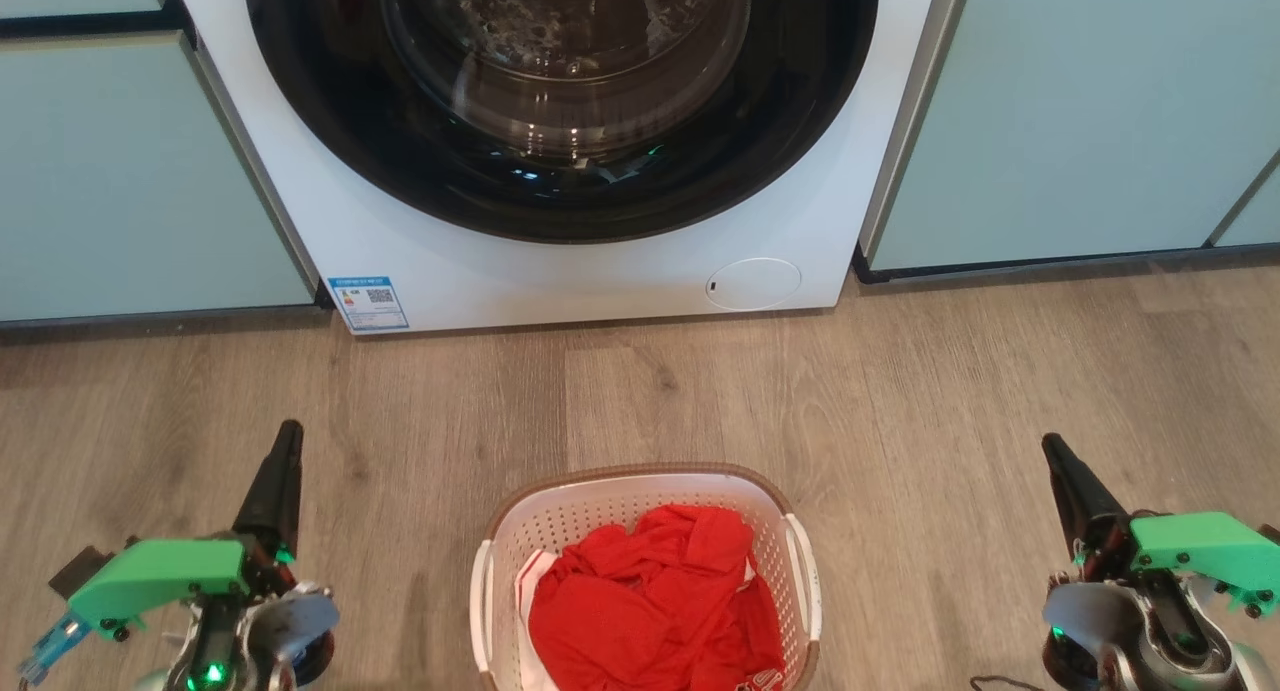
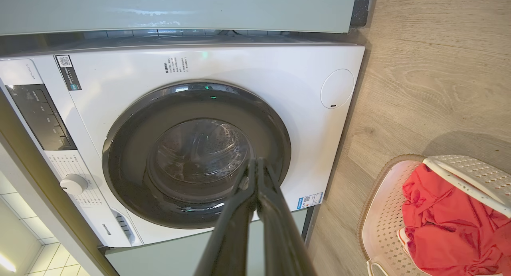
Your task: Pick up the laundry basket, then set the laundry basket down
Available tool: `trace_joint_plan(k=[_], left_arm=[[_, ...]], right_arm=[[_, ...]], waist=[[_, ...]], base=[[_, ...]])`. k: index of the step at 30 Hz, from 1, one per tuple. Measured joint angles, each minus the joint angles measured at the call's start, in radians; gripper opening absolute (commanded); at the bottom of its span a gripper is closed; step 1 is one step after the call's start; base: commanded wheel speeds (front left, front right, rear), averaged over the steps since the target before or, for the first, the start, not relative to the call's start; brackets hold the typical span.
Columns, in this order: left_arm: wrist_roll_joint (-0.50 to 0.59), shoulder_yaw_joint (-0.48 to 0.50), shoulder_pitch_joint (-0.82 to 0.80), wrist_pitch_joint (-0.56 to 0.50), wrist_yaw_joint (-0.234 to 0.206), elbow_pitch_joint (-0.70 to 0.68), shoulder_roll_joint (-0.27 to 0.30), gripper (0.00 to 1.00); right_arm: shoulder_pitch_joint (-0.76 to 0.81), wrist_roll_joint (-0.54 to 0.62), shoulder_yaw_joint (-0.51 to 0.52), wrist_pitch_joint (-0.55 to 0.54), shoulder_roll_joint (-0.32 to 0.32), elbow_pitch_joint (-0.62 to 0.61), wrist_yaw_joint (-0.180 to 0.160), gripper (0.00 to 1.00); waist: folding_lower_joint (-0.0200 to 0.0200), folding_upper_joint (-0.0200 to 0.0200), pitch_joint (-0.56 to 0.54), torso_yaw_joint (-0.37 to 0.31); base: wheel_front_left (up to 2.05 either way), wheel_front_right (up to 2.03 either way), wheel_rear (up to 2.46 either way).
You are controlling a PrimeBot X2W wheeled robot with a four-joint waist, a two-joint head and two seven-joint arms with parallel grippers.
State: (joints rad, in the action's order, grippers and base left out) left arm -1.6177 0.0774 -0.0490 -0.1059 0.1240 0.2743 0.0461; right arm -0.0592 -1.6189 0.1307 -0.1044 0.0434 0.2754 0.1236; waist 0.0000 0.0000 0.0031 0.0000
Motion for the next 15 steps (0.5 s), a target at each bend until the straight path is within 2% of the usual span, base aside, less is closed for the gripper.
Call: trace_joint_plan(k=[15], left_arm=[[0.000,0.000,0.000,-0.003,0.000,0.000,0.000,0.00]], right_arm=[[0.000,0.000,0.000,0.000,0.000,0.000,0.000,0.00]], waist=[[0.0000,0.0000,0.000,0.000]], base=[[0.00,0.00,0.00]])
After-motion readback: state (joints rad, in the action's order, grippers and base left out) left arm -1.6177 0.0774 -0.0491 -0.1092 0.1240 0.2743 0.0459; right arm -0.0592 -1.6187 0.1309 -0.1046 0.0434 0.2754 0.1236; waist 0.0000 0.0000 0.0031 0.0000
